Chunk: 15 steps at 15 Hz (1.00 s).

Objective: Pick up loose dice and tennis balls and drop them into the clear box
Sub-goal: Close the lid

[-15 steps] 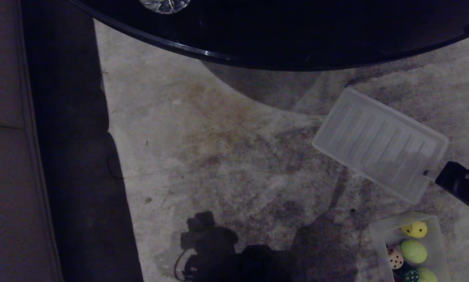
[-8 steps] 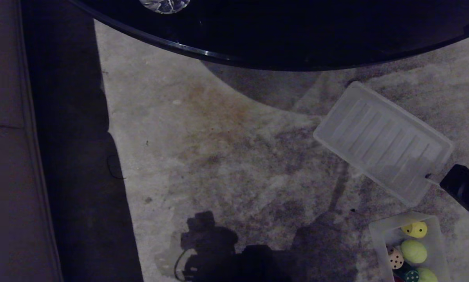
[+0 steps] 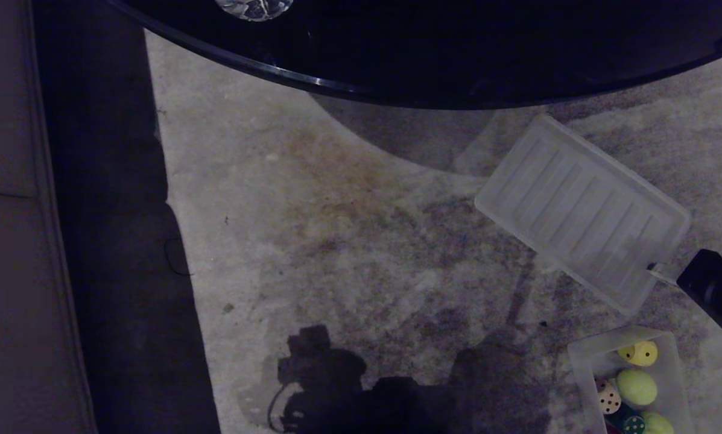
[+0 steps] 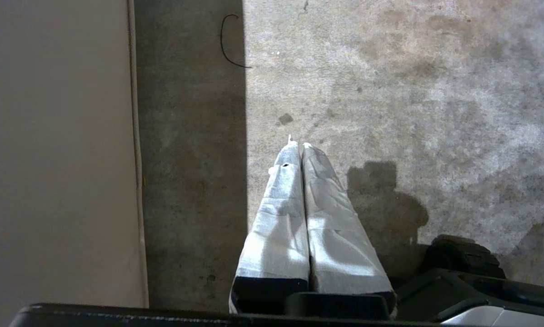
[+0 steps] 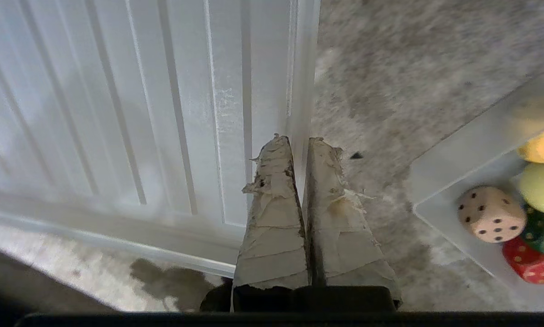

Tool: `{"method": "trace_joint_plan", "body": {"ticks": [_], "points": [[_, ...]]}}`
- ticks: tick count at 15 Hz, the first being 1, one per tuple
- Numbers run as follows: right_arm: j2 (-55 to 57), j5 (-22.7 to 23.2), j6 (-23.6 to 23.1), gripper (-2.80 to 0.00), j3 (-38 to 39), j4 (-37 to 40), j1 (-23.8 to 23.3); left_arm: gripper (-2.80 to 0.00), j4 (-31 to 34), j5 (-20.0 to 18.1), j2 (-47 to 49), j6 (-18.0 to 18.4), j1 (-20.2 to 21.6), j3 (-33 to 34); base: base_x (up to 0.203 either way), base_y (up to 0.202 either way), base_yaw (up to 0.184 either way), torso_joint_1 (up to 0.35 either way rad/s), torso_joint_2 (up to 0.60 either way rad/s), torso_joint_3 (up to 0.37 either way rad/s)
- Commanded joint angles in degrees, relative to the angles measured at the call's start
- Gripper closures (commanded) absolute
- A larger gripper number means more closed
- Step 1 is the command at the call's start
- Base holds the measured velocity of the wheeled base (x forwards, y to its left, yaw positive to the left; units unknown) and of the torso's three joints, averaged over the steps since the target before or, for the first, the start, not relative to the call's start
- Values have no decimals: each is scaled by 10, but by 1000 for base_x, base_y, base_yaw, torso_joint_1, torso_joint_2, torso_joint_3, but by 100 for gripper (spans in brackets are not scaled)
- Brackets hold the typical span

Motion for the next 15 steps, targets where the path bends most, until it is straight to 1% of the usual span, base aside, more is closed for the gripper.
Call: {"method": "trace_joint_plan", "body": {"ticks": [1, 8, 15], "points": [[0, 1, 1, 0, 1, -1, 0, 0, 0, 1, 0, 0, 0, 0, 0, 0, 0, 0, 0, 0], [4, 1, 1, 0, 7, -1, -1, 0, 0, 1, 0, 0, 0, 0, 0, 0, 0, 0, 0, 7], [2, 1, 0, 0, 10, -1, 0, 0, 0, 1, 1, 0, 0, 0, 0, 0, 0, 2, 4, 191]]}}
